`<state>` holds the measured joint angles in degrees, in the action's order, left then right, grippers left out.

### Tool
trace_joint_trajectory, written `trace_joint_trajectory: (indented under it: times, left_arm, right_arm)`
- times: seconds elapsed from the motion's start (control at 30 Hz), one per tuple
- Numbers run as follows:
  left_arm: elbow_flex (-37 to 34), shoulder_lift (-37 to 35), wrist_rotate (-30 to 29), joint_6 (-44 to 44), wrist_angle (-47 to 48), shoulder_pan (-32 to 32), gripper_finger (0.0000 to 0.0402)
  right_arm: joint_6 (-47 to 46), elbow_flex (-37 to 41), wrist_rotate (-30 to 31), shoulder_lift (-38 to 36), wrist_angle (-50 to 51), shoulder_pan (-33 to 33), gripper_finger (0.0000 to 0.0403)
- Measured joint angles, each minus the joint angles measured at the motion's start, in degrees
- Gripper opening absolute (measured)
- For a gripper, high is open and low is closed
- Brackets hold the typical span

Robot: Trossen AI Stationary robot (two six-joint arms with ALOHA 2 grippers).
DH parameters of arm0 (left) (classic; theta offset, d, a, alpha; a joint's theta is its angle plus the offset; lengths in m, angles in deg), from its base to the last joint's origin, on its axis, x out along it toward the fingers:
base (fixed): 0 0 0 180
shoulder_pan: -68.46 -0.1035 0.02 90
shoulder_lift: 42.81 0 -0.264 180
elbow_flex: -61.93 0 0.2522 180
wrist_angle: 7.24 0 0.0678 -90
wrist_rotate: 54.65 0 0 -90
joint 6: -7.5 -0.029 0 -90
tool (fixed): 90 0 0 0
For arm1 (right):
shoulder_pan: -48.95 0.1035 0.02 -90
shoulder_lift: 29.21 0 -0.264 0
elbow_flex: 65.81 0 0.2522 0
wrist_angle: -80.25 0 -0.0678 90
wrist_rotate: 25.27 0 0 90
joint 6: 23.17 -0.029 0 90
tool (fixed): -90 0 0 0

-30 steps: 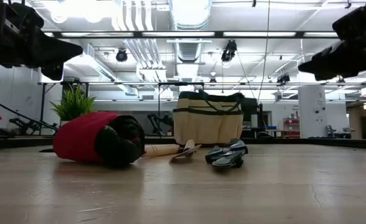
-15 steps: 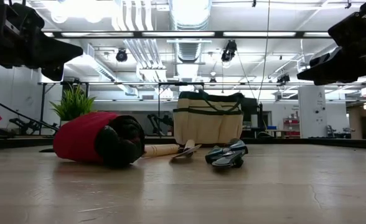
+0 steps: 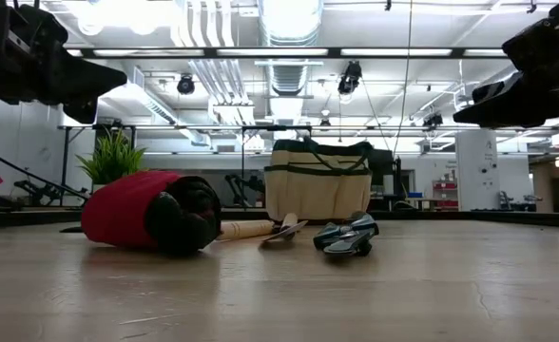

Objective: Pick & Place Garden tools in Gardening bag
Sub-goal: Put the red gloves into the bag

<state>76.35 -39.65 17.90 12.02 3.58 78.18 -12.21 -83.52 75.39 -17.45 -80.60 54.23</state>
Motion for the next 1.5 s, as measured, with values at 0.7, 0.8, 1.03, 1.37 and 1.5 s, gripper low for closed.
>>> trace_joint_trajectory:
  times: [0.7, 0.8, 1.03, 1.37, 1.5]
  left_arm:
    - [0.0, 0.0, 0.0, 0.02, -0.01, 0.0, 0.003]
    - [0.02, 0.0, 0.0, 0.02, -0.02, 0.0, 0.003]
    - [0.02, 0.0, 0.0, 0.01, -0.02, 0.0, 0.003]
    - [0.02, 0.0, 0.0, 0.01, -0.01, 0.0, 0.003]
    - [0.02, 0.0, 0.0, 0.02, -0.02, 0.0, 0.003]
  right_arm:
    - [-12.5, 0.0, 7.95, -0.05, -14.96, -0.04, 0.0008]
    - [-12.77, 0.0, 7.93, 0.0, -14.96, -0.04, 0.0008]
    - [-16.3, 0.0, 6.89, 0.01, -15.31, -0.04, 0.0008]
    - [-21.22, 0.0, 5.53, 0.1, -15.28, -0.04, 0.0008]
    - [-21.14, 0.01, 5.47, 0.12, -15.46, -0.02, 0.0008]
